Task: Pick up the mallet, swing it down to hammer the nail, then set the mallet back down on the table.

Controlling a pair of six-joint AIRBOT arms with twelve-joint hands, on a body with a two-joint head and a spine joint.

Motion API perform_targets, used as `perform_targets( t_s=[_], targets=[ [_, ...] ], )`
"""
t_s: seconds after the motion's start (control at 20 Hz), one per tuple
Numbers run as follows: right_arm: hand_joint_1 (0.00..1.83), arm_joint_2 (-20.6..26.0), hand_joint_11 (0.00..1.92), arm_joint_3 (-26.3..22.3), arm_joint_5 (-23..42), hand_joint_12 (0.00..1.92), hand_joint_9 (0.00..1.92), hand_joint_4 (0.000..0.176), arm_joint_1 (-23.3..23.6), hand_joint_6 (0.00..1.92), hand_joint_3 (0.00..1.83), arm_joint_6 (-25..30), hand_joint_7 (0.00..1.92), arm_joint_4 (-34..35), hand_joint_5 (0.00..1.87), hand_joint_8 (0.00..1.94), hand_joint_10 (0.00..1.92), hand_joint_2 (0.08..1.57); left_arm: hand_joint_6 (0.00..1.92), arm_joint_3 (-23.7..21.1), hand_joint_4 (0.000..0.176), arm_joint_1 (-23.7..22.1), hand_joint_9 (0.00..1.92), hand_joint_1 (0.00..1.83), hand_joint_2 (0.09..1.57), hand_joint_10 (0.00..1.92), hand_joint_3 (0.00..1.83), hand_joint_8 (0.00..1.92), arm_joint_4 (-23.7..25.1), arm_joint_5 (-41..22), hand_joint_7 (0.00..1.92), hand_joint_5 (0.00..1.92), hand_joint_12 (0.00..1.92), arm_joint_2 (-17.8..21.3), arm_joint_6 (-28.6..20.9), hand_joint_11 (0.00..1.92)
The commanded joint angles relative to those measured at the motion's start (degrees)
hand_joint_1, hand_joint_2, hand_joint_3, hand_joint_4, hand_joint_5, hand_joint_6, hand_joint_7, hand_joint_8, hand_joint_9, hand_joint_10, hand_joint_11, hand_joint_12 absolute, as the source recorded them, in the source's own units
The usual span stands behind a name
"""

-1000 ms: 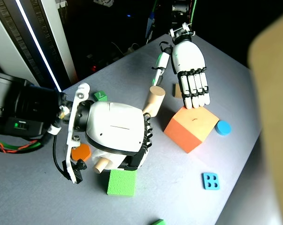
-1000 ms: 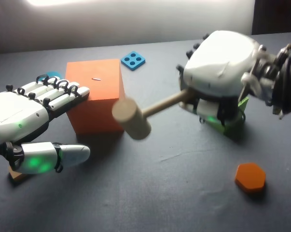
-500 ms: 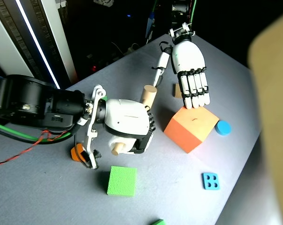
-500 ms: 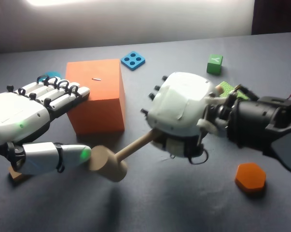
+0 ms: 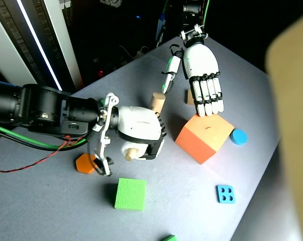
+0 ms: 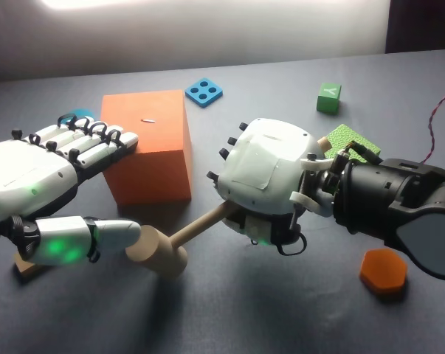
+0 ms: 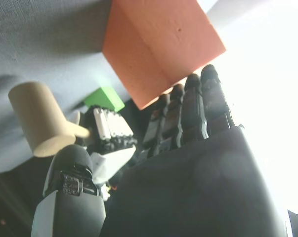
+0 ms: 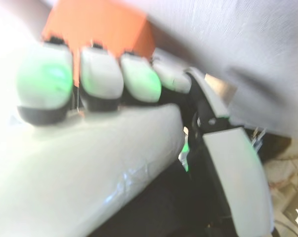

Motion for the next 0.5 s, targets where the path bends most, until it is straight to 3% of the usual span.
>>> perform_targets(
  t_s=[0.0, 0.1, 0.15, 0.25, 0.45],
  targets=[
    [0.38, 0.0, 1.53, 0.2, -6.8, 1.92, 1.43, 0.023, 0.0, 1.92, 0.0, -0.2, 1.34, -1.6, 1.14, 1.94, 1.92, 1.51, 0.0, -0.2, 0.0, -0.8, 0.0, 0.0, 1.21, 0.0, 0.0, 0.0, 0.1, -5.6, 0.0, 0.01, 0.0, 0.0, -0.1, 0.0],
    [0.36, -0.5, 1.39, 0.7, -7.4, 1.92, 1.29, 0.024, -0.5, 1.92, 0.0, -0.1, 1.21, -1.6, 1.1, 1.94, 1.92, 1.45, 0.0, -0.3, 0.0, -1.5, 0.0, 0.0, 1.2, 0.0, 0.0, 0.0, 0.1, -5.6, 0.0, 0.0, 0.0, 0.2, -0.1, 0.0],
    [0.29, -0.7, 1.16, 0.8, -8.1, 1.92, 1.12, 0.021, -0.9, 1.92, 0.0, -0.1, 1.1, -1.6, 1.05, 1.94, 1.92, 1.42, 0.0, -0.4, 0.0, -2.0, 0.0, 0.0, 1.21, 0.0, 0.0, 0.0, 0.1, -5.5, 0.0, 0.0, 0.0, 0.4, -0.1, 0.0],
    [0.3, -0.9, 0.85, 1.0, -9.5, 1.92, 0.87, 0.0, -1.5, 1.92, 0.0, -0.3, 0.92, -1.9, 0.9, 1.94, 1.92, 1.38, 0.0, -0.8, 0.0, -2.9, 0.0, 0.0, 1.21, 0.0, 0.0, 0.0, 0.5, -4.6, 0.0, 0.0, 0.0, 0.8, -0.1, 0.0],
    [0.48, -0.9, 0.67, 1.4, -9.5, 1.92, 0.67, 0.0, -2.0, 1.8, 0.0, -0.3, 0.65, -2.0, 0.66, 1.93, 1.92, 1.3, 0.0, -1.6, 0.0, -5.3, 0.0, 0.0, 1.21, 0.0, 0.0, 0.0, 2.2, -2.6, 0.0, 0.0, 0.0, 2.3, -0.7, 0.0]
  ],
)
